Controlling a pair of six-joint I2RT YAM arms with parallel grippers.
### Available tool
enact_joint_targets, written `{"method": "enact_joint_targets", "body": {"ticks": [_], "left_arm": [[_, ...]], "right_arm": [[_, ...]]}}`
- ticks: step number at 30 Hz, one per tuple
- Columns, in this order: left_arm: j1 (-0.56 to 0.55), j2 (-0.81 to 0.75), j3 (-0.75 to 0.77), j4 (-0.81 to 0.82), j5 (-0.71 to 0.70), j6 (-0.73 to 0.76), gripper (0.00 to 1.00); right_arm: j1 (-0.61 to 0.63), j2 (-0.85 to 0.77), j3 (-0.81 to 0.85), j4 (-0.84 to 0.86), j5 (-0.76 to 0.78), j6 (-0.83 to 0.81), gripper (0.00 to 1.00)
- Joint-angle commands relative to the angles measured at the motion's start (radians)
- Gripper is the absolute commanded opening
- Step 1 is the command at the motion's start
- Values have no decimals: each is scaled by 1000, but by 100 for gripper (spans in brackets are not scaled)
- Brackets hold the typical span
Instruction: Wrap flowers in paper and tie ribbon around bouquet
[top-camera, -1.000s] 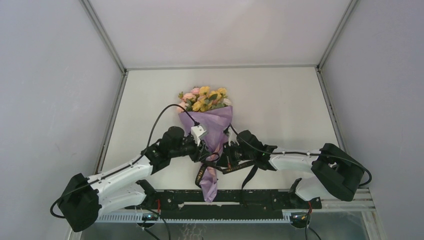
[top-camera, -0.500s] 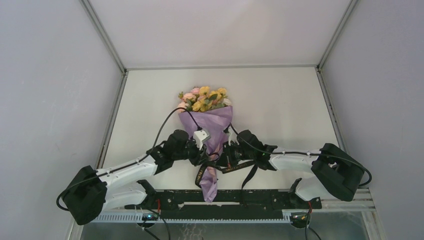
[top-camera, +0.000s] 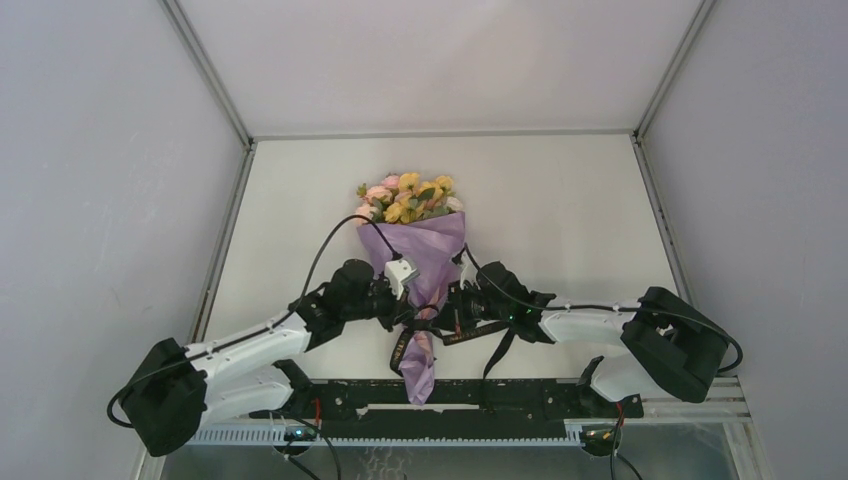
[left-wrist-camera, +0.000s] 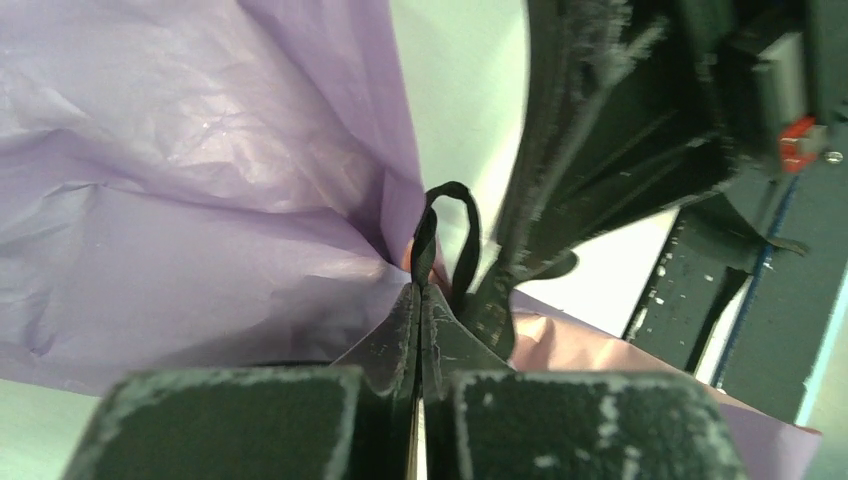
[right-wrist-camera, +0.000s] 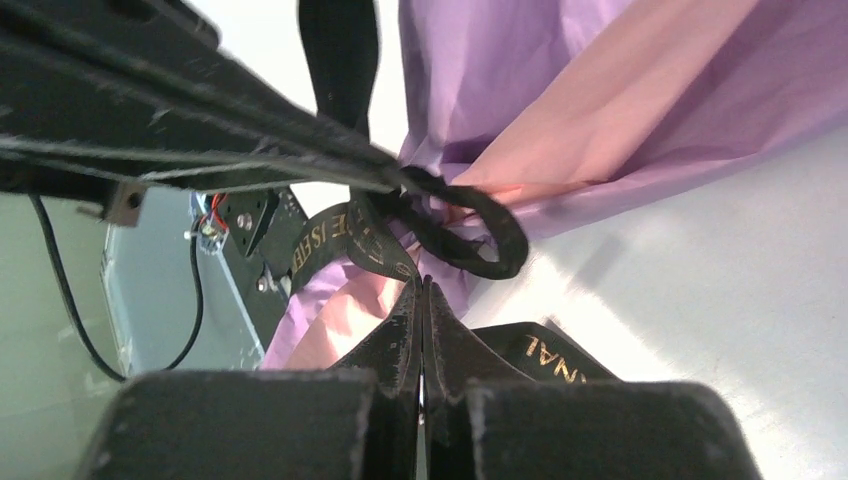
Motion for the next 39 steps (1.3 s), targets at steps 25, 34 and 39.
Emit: {"method": "enact_joint_targets", "body": {"ticks": [25,34,39], "left_arm": [[-3,-70,-51,75,63,55,0],[-5,-65,-96,125,80,144,0],[-10,-69,-111,146,94,167,0]], "right_arm": [[-24,175,130,229,50,51,10],[-35,126,148,49,23,52,29],[-32,48,155,-57,-4,51,35]]}}
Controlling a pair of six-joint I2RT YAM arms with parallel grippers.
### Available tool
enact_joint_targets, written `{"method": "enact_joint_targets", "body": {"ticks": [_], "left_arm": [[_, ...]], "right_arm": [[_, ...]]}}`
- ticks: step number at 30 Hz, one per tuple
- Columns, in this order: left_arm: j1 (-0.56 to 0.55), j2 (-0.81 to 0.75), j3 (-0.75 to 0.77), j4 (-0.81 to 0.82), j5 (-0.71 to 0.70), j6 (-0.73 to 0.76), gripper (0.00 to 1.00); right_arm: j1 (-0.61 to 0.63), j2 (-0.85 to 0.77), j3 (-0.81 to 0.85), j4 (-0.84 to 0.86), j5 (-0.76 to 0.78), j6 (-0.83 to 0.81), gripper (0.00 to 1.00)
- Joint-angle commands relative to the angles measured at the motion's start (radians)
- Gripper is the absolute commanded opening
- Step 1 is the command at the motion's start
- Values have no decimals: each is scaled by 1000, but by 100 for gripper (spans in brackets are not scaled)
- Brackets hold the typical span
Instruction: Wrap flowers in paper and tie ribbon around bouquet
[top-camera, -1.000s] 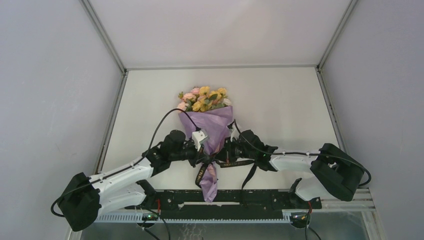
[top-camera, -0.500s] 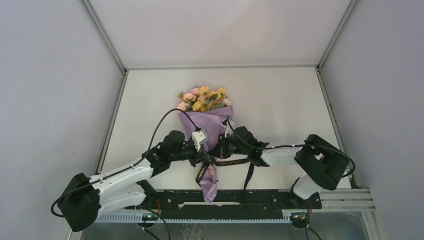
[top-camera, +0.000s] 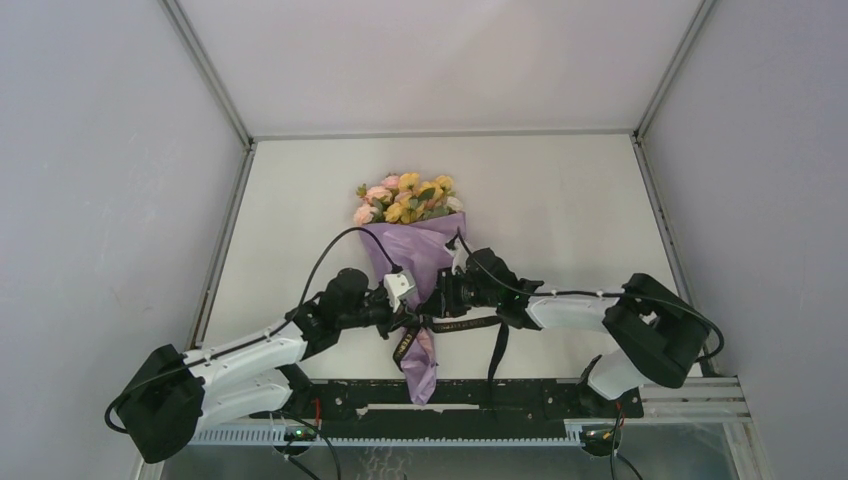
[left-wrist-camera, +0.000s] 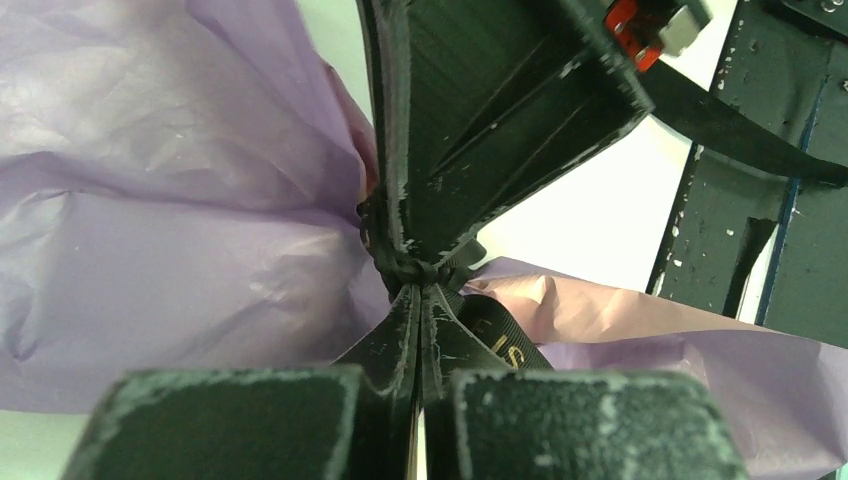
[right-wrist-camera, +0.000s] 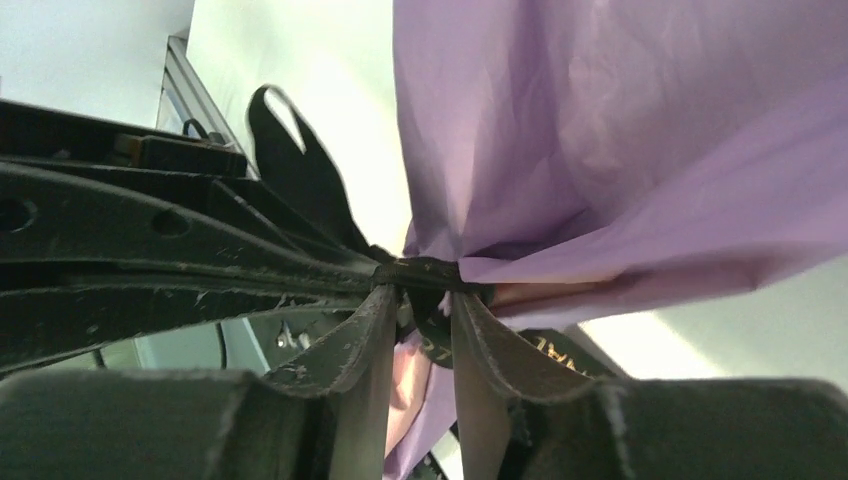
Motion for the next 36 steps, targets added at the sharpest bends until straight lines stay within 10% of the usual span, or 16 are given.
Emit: {"method": "enact_joint_targets", "body": {"ticks": [1,12,36], "left_arm": [[-9,-3,-23,71,30,51,0],[-33,-26,-22,64,34,163,0],[-72,-44,-7,-5,101,544,0]], "right_arm": [[-7,-94,43,-92,-46,-3,36],[-96,-226,144,-434,-99,-118,37],[-81,210,651,-831,-298,-518,32]]}}
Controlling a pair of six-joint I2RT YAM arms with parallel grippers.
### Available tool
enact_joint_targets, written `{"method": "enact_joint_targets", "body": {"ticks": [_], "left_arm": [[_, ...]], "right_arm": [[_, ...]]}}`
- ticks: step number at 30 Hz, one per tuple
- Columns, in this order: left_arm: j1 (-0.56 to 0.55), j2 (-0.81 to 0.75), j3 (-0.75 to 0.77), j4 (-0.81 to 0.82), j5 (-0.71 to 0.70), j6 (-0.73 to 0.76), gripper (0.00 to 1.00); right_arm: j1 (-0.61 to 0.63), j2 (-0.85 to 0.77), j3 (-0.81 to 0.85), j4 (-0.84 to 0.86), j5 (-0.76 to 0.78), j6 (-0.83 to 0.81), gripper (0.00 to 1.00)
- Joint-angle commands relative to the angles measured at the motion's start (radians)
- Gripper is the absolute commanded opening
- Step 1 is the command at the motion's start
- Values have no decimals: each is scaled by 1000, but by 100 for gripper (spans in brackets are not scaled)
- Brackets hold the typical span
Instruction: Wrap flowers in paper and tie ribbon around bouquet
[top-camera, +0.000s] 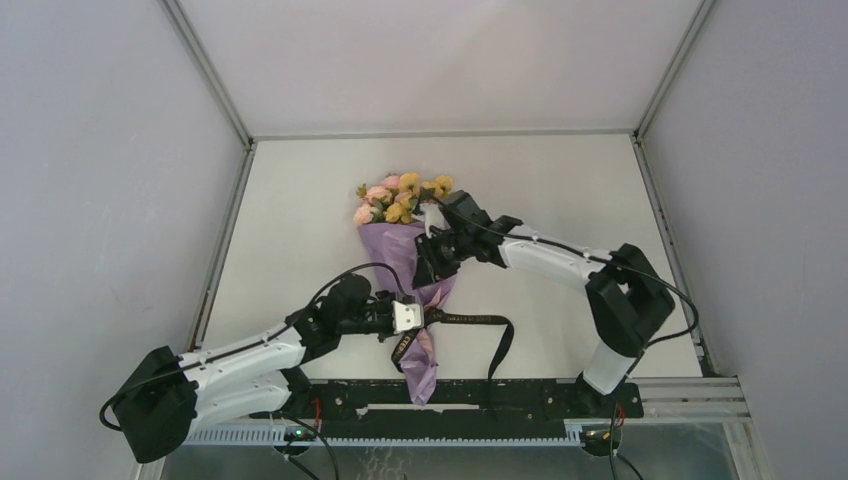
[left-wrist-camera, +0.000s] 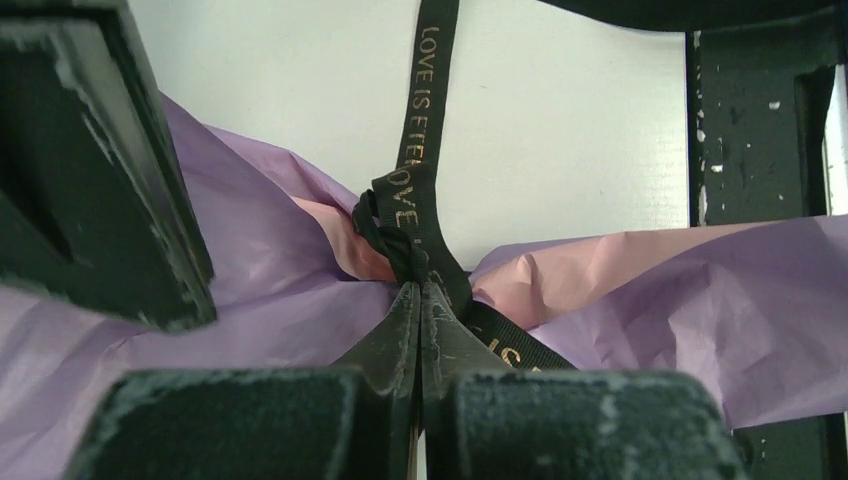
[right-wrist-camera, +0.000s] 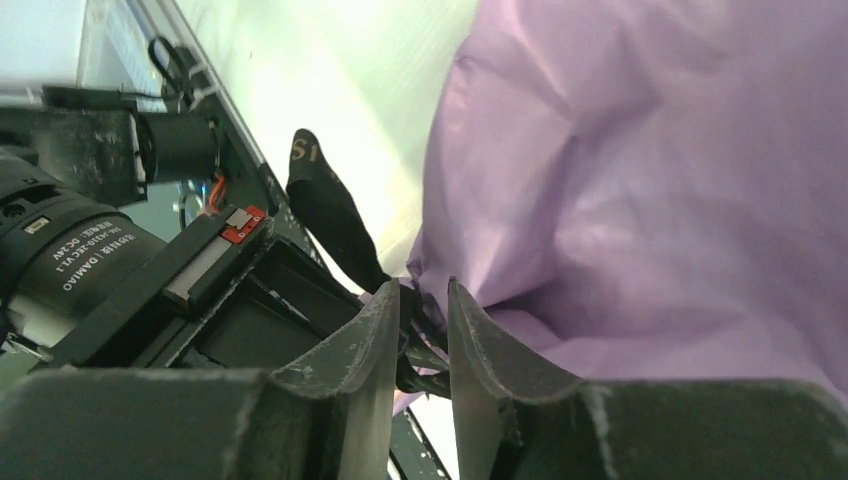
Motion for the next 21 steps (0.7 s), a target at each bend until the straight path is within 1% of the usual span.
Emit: {"method": "enact_joint_targets", "body": {"ticks": [1,6,11,14,21], "left_arm": [[-5,-14,0,-9,41,119,0],[-6,-21,-7,-27,56,152,0],[-6,-18,-1,-47,62,194,0],[-6,-20,-5,-51,62,222,0],[-7,-18,-8,-56,65,243,0]], "right_arm": [[34,80,120,-171,-104,-157,31],[31,99,130,-240,-154,-202,30],[35,129,130,-272,-207,-228,32],[37,146,130,-283,-196,-248,35],[53,189,152,-268,-186,-277,37]]}}
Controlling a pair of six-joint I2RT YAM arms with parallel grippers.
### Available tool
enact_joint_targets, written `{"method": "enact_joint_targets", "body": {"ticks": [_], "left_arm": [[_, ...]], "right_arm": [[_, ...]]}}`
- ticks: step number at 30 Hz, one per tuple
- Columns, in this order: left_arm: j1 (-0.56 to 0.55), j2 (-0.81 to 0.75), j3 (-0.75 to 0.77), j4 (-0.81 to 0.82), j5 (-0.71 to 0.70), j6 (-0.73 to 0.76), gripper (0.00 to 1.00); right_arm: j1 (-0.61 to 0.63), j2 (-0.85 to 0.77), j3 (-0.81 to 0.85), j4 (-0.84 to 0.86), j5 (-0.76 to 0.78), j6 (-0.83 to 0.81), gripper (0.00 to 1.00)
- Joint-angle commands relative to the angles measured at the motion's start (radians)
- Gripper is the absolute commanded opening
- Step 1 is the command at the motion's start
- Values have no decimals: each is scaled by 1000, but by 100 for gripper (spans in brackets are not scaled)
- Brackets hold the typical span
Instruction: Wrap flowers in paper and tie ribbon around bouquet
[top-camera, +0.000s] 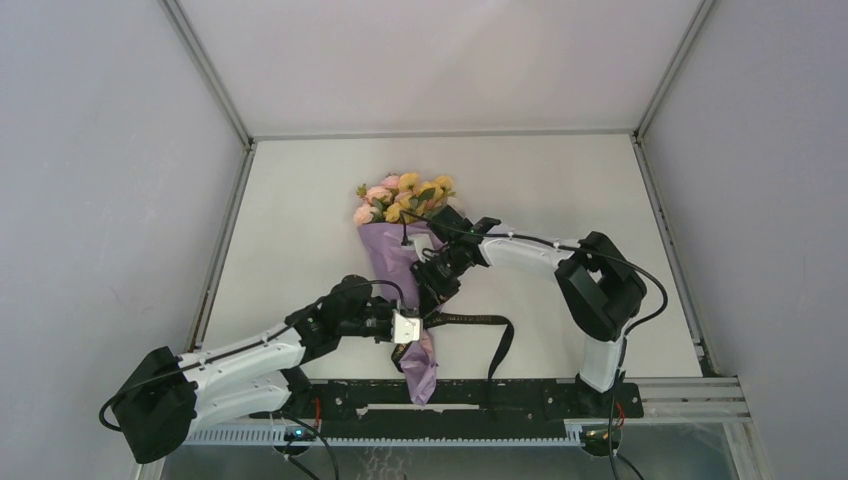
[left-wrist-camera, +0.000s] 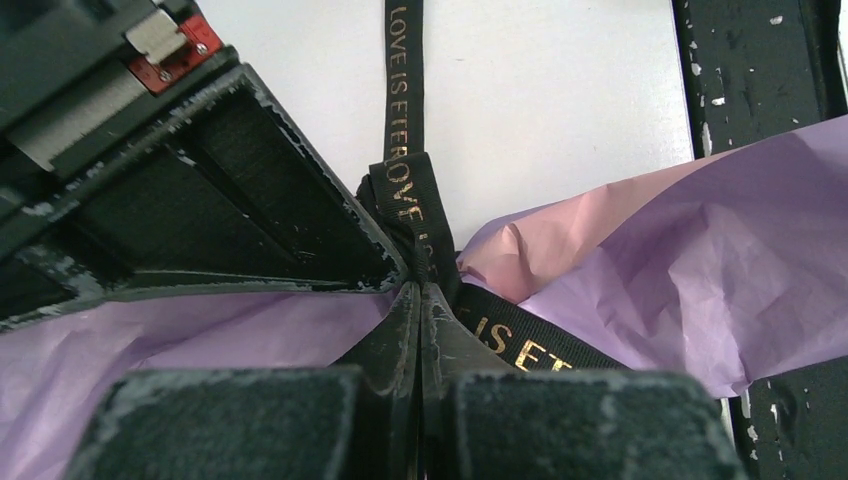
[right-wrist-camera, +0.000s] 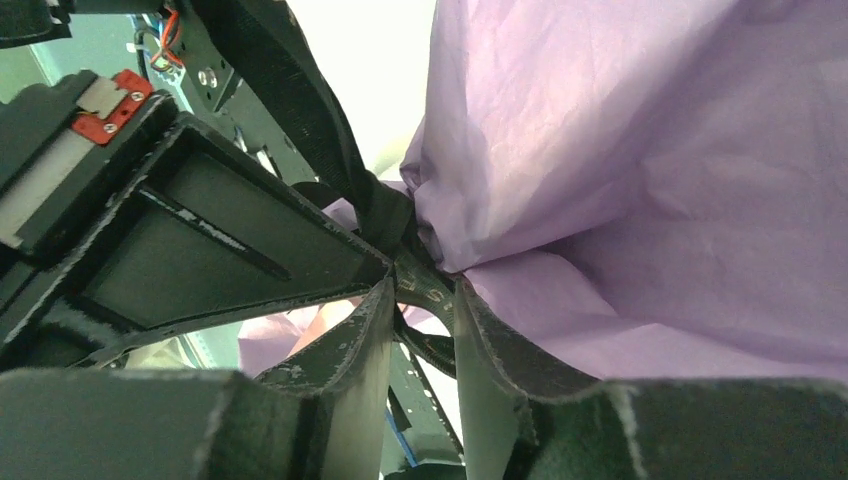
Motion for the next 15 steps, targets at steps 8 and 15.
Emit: {"method": "enact_joint_targets", "body": {"ticks": [8,15], "left_arm": [[-5,-8,-11,5,28,88,0],[-6,-5,-12,1,16,127,0]], "right_arm": [[33,59,63,-19,-29,-68,41],[50,73,64,-19,-3,-72,47]]}}
